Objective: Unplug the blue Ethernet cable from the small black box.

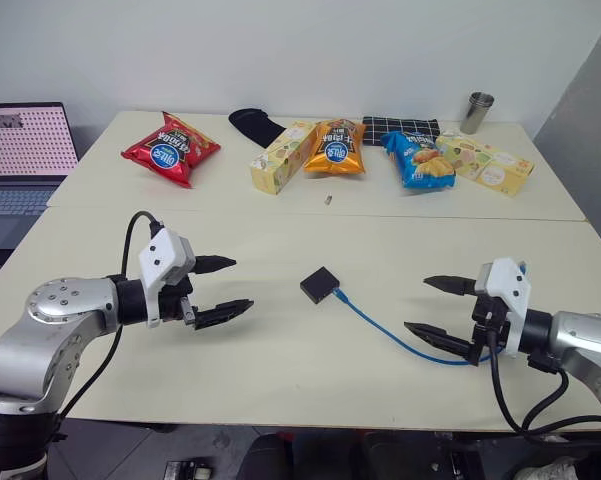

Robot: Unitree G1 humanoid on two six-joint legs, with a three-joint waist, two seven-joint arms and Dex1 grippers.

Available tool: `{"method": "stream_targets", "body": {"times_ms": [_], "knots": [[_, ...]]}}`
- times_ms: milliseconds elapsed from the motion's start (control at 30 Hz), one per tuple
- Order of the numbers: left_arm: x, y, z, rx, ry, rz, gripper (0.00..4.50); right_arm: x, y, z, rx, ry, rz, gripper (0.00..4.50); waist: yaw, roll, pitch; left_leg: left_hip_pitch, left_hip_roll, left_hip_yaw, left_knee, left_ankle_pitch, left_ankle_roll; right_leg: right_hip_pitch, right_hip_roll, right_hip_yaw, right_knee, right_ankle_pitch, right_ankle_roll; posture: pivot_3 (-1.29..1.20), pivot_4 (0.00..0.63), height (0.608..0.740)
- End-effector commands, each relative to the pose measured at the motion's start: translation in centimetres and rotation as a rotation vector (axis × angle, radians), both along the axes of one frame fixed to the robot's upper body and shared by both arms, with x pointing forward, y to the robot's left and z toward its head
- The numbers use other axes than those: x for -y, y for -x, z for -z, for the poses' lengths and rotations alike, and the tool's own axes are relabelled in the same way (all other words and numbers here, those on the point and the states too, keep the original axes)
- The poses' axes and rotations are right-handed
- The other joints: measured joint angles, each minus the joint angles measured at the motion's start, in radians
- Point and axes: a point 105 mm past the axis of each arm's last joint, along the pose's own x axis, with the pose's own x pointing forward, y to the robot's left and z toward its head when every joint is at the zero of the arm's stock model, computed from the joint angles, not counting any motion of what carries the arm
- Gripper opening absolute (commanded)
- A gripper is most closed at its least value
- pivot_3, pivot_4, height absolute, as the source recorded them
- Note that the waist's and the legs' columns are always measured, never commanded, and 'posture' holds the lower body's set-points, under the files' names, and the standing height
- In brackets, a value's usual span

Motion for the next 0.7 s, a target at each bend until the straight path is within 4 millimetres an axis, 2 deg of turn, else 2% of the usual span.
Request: {"method": "stream_targets", "body": {"times_ms": [33,133,333,533,633,700], "knots": [[0.5,0.7,-0.6,0.022,-0.015,0.040,4.47,-1.5,-0.9,0.4,0.056,0.011,0.006,4.50,0.000,0.000,0.000,0.000,0.000,0.000,0.000,0.000,0.000,0.000,0.000,0.000,0.000,0.000,0.000,0.00,0.150,0.740],[0.9,1.2,-0.3,0.002,-0.018,0.072,4.47,-3.1,-1.9,1.8,0.057,0.003,0.011,4.50,-0.002,-0.001,0.000,0.000,0.000,0.000,0.000,0.000,-0.001,0.000,0.000,0.000,0.000,0.000,0.000,0.00,0.150,0.740],[1.6,2.3,0.4,-0.082,-0.008,0.171,4.47,-6.8,-5.2,5.0,0.060,-0.005,0.094,4.50,-0.003,0.000,0.000,0.000,0.001,0.000,0.000,0.001,-0.001,-0.002,0.001,0.000,0.001,0.000,0.000,0.00,0.150,0.740],[2.1,2.9,0.7,-0.113,0.002,0.237,4.47,-9.6,-6.2,6.9,0.049,-0.004,0.109,4.50,0.000,0.001,0.001,-0.001,0.000,0.000,0.000,0.001,-0.001,-0.003,0.001,0.000,0.002,0.000,0.000,0.00,0.150,0.740],[2.2,2.8,0.7,-0.114,0.007,0.234,4.50,-10.1,-6.4,7.5,0.037,-0.002,0.129,4.01,-0.005,0.001,0.000,0.000,0.001,0.000,0.000,0.001,-0.001,-0.003,0.001,0.001,0.003,0.000,0.000,0.00,0.150,0.740],[2.0,2.7,0.9,-0.114,0.005,0.223,4.50,-10.4,-6.3,7.6,0.035,0.001,0.123,3.51,-0.004,0.001,0.000,0.001,0.001,0.000,0.000,0.001,-0.001,-0.003,0.001,0.000,0.005,0.000,0.000,0.00,0.150,0.740]]}}
